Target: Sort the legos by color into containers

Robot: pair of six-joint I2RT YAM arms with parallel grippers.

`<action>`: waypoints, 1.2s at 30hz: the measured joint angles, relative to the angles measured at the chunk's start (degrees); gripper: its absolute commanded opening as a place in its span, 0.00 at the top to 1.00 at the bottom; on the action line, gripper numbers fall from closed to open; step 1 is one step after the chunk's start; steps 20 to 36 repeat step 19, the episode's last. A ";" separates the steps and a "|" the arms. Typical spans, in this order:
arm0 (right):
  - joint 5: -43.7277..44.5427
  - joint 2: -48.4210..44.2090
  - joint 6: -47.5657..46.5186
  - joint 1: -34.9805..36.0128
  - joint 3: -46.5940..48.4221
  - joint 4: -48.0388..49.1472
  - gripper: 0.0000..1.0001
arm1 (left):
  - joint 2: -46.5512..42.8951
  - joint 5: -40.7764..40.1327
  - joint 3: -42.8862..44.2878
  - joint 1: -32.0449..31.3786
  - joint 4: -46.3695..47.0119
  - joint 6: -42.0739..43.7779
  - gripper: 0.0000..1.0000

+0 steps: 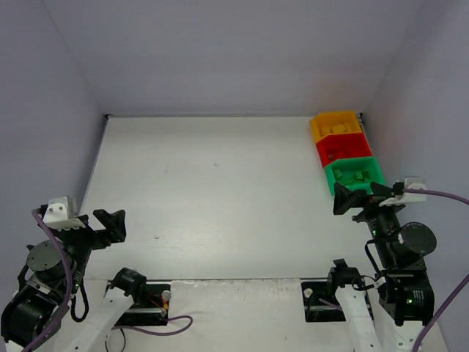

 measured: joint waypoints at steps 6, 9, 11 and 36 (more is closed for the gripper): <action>0.24 -0.07 1.25 2.14 -0.02 -0.61 0.00 | 0.02 -2.08 -0.07 0.00 -0.46 0.35 0.03; 0.74 -0.55 1.64 3.23 -0.07 -0.68 0.00 | 0.02 -3.02 -0.07 0.00 -0.59 0.52 0.03; 0.74 -0.74 1.86 3.61 -0.07 -0.68 0.00 | 0.02 -3.43 -0.07 0.00 -0.70 0.52 0.03; 0.79 -0.74 2.58 4.22 -0.07 -0.81 0.00 | 0.02 -3.26 -0.07 0.00 -0.81 0.50 0.03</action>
